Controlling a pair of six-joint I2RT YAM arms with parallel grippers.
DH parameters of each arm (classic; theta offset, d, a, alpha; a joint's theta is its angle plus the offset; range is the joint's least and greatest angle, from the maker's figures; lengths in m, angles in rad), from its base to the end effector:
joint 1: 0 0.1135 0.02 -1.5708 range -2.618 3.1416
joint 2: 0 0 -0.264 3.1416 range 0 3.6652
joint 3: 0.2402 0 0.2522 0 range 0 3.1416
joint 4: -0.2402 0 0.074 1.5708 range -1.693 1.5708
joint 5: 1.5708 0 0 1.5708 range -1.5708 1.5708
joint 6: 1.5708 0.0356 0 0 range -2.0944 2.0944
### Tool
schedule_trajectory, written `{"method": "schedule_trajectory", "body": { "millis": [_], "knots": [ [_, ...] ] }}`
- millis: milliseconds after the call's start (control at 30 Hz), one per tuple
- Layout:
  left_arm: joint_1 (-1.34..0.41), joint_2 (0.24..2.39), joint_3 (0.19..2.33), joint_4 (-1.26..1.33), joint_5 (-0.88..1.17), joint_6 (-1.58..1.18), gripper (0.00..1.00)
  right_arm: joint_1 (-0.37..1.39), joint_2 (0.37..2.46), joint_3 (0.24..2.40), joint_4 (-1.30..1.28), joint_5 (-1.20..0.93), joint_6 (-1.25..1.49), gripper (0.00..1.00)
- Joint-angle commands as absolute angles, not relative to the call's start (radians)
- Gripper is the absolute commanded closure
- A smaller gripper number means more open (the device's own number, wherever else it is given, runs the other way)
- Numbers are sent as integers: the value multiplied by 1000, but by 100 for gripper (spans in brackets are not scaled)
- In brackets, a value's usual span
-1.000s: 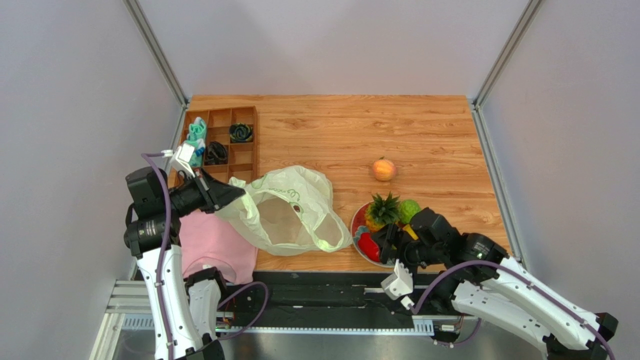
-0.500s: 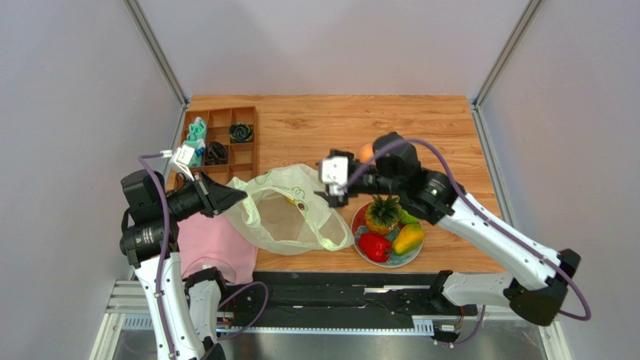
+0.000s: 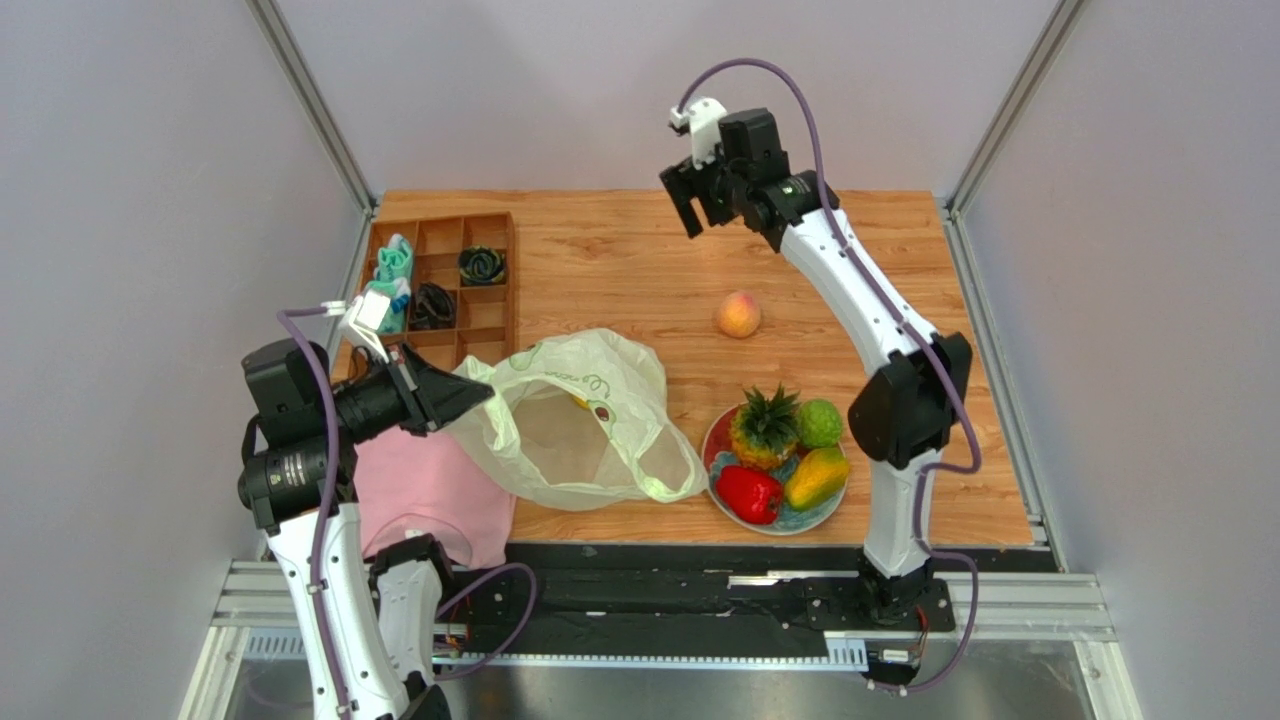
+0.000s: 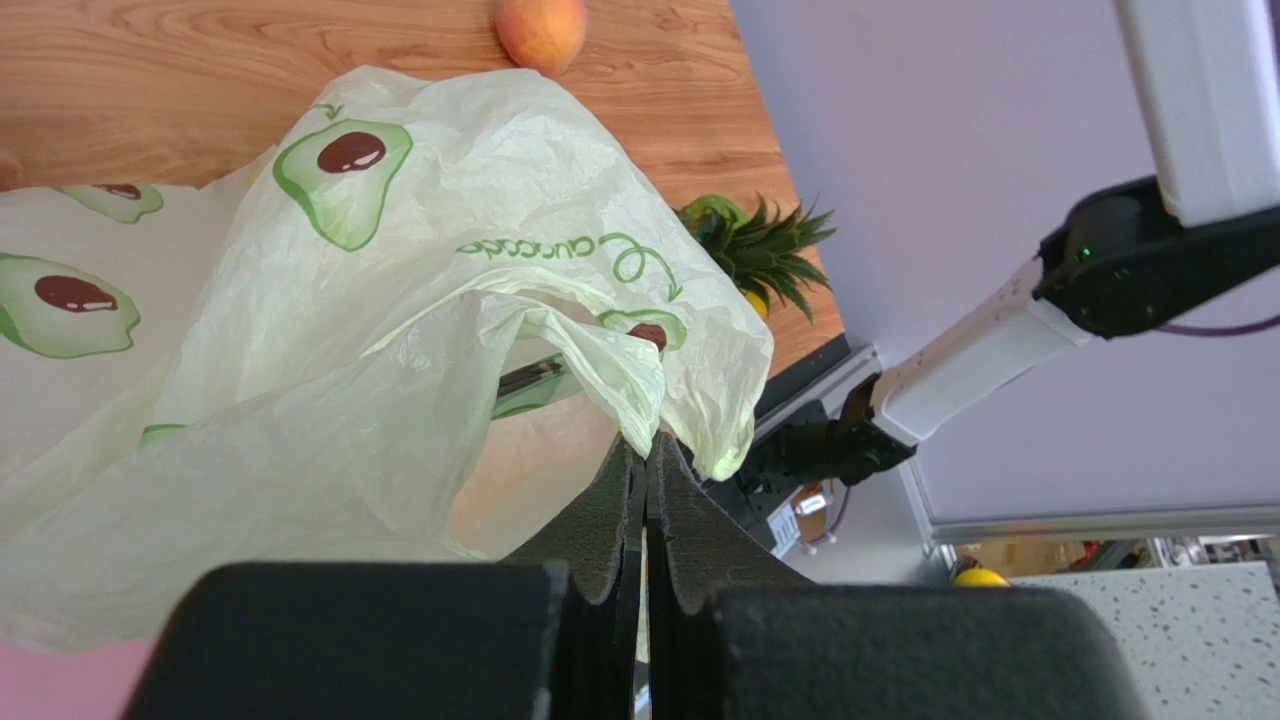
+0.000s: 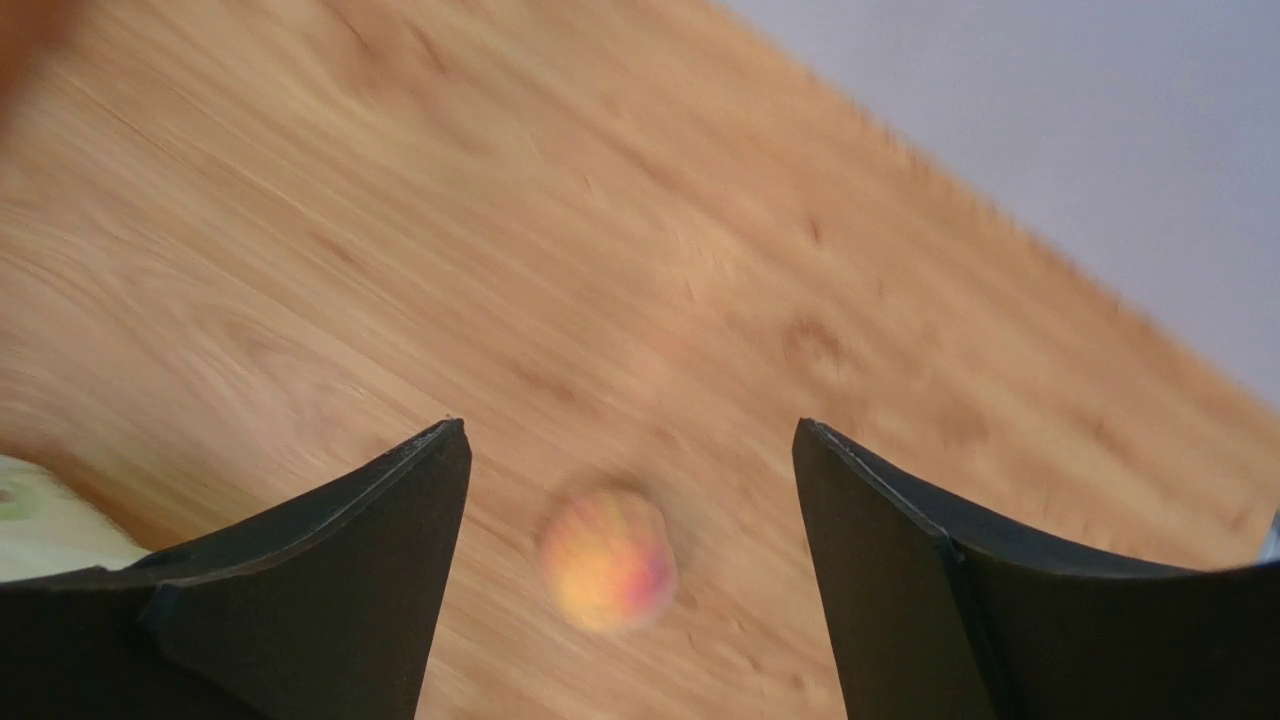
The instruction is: Take the fake fruits out of the plastic bag
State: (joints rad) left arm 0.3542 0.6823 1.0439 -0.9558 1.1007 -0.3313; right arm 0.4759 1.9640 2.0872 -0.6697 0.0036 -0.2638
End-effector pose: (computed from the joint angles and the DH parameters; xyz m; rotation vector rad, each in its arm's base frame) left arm 0.1026 0.0041 0.3723 -0.0553 1.9973 -1.1540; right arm 0.4005 0.2063 0.3900 -0.7642 1.9771 0.1223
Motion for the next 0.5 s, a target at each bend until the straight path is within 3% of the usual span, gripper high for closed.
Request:
{"method": "schedule_trajectory", "body": {
  "millis": [0, 467],
  "knots": [
    [365, 690, 1072, -956, 1101, -304, 100, 411, 2039, 2050, -879, 52, -210, 15],
    [379, 712, 1037, -937, 1097, -311, 100, 357, 2175, 1961, -916, -51, -184, 11]
  ]
}}
